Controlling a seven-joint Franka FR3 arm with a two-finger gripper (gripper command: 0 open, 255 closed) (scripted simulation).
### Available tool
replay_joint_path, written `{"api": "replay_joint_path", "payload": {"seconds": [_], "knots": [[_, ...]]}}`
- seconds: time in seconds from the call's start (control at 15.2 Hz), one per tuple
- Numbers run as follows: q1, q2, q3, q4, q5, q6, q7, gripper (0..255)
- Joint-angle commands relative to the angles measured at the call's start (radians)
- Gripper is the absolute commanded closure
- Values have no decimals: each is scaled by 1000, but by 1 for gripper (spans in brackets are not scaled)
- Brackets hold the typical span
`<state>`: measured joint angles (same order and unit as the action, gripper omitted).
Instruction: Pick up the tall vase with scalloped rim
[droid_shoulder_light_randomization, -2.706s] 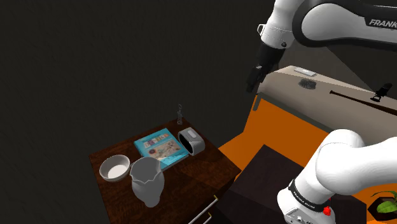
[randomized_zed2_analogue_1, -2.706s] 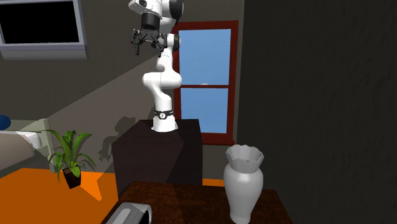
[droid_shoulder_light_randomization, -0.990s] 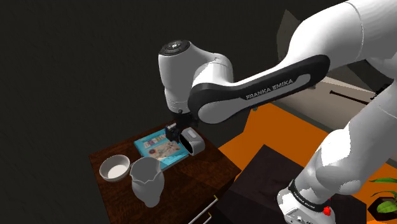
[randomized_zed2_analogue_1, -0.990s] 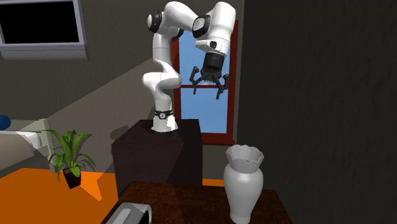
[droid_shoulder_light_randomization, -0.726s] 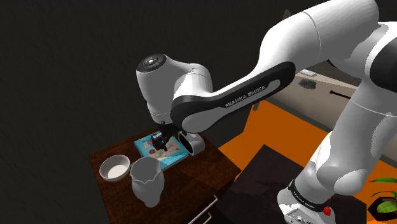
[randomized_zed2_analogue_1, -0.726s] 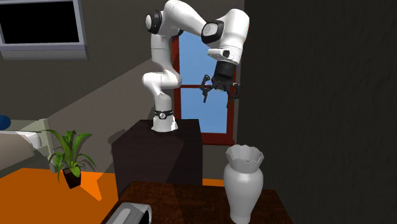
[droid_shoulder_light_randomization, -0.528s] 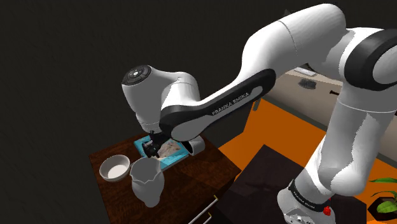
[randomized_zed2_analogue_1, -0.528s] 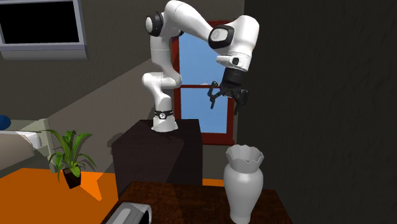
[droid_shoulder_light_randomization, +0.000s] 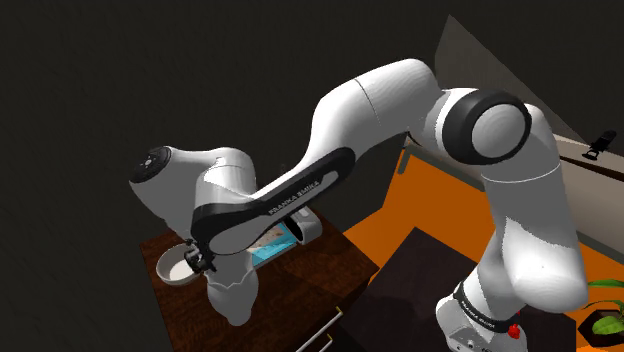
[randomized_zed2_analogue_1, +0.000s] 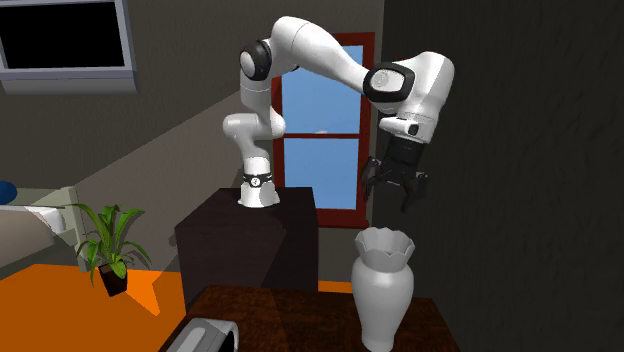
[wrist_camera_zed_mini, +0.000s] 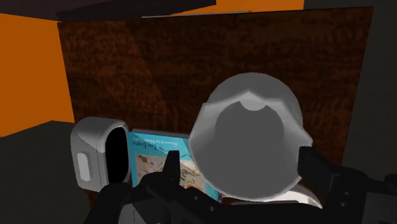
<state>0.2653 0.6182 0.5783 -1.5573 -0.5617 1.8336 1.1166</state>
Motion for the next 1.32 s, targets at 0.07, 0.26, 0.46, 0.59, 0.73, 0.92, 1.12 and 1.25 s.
{"api": "replay_joint_path", "payload": {"seconds": [0.07, 0.26, 0.46, 0.59, 0.73, 0.92, 1.12, 1.25], "knots": [[83, 145, -35, 174, -37, -53, 20, 0], [170, 299, -70, 389, -59, -120, 14, 0], [172, 312, -75, 385, -63, -104, 19, 0], [173, 326, -79, 382, -68, -88, 24, 0], [174, 340, -83, 380, -73, -73, 28, 0], [175, 351, -86, 379, -77, -62, 32, 0], [175, 350, -86, 377, -77, -61, 32, 255], [175, 350, -86, 377, -77, -61, 32, 255]]}}
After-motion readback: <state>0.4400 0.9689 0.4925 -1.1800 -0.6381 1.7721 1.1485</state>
